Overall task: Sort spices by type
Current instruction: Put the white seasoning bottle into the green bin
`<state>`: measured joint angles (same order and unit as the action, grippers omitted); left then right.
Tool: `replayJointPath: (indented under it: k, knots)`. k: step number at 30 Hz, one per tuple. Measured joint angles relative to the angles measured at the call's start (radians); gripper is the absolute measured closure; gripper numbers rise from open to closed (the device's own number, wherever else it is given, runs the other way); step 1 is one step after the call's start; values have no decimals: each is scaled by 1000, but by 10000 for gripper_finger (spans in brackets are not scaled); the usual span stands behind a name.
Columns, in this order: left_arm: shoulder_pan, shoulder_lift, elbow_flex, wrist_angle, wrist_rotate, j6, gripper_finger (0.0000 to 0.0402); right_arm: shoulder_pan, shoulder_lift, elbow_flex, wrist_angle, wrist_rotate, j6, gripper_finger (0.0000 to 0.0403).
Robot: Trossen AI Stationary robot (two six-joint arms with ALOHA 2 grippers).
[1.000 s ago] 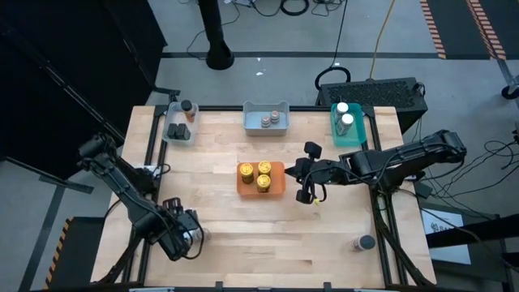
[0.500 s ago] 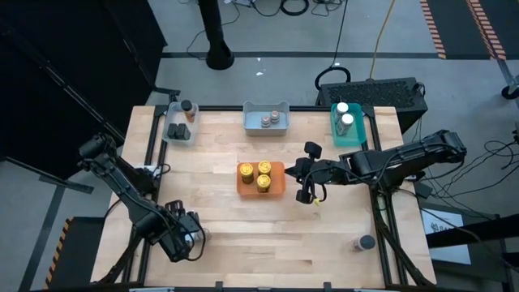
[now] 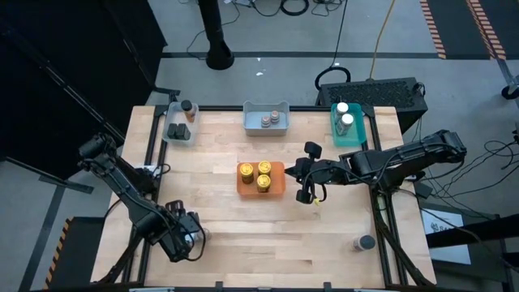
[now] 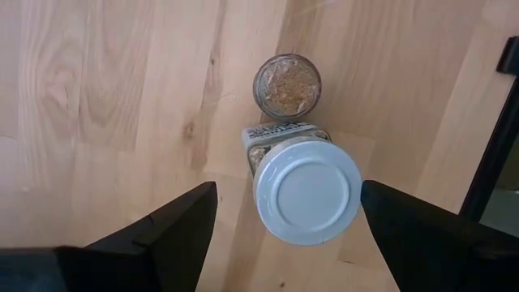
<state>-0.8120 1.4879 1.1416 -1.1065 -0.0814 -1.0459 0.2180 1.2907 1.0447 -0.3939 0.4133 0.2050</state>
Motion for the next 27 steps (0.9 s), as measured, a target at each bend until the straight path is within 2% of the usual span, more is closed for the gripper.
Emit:
replayJointPath:
  k: [5,13,21,25,27]
  knots:
    - [0,0,0,0,12,26,89,0,0,0,0,0,0,403]
    - [7,3,-4,-43,-10,14,63,0,0,0,0,0,0,403]
    - [7,2,-3,-61,-13,12,62,0,0,0,0,0,0,403]
    - [6,3,-5,-37,-46,-3,61,0,0,0,0,0,19,403]
    - [6,5,-33,30,-66,4,61,0,0,0,0,1,19,403]
